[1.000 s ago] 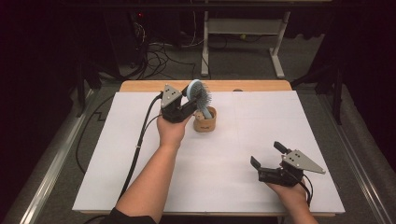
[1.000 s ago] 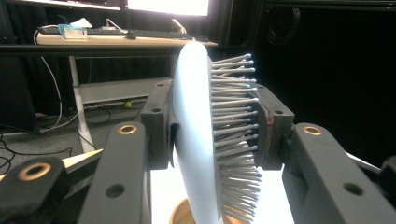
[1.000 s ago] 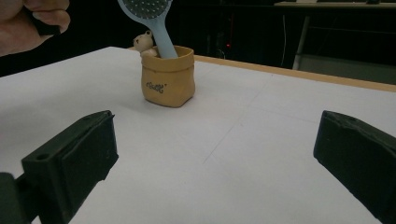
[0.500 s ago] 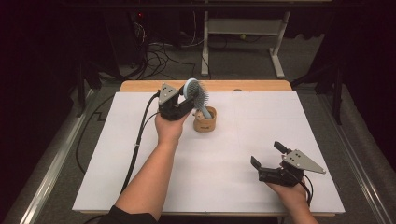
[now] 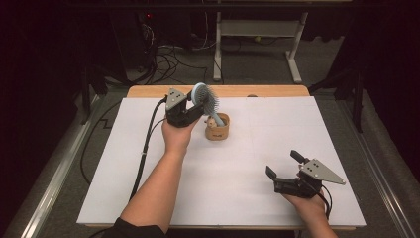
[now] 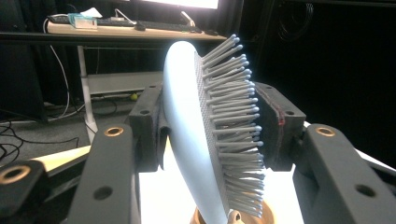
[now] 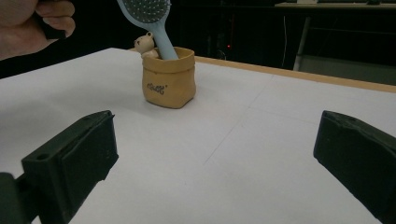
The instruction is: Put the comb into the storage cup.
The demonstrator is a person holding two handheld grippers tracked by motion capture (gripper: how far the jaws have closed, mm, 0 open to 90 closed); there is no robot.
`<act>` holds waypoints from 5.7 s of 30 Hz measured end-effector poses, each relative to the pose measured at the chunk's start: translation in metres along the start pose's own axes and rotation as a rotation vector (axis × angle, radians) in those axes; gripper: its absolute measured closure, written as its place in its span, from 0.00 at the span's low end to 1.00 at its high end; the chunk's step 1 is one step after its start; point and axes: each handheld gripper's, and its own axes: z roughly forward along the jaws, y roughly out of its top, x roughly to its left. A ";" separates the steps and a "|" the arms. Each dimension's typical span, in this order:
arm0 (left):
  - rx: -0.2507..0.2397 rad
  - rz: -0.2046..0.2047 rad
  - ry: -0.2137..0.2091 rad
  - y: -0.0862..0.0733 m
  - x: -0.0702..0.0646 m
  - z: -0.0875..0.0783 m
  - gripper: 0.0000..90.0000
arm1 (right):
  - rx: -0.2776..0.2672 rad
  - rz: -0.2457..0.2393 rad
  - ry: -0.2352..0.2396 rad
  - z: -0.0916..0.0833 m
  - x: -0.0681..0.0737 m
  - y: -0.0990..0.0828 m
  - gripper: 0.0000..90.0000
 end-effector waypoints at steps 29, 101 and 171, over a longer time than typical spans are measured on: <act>0.030 -0.004 0.017 -0.003 0.009 -0.001 0.35 | 0.003 -0.003 -0.002 0.001 0.001 0.001 0.00; 0.066 0.000 -0.015 -0.017 0.023 -0.026 0.00 | 0.009 -0.012 -0.013 0.002 0.004 0.000 0.00; 0.146 0.068 -0.013 -0.113 0.041 -0.188 0.00 | -0.010 -0.001 -0.040 -0.006 0.003 0.001 0.00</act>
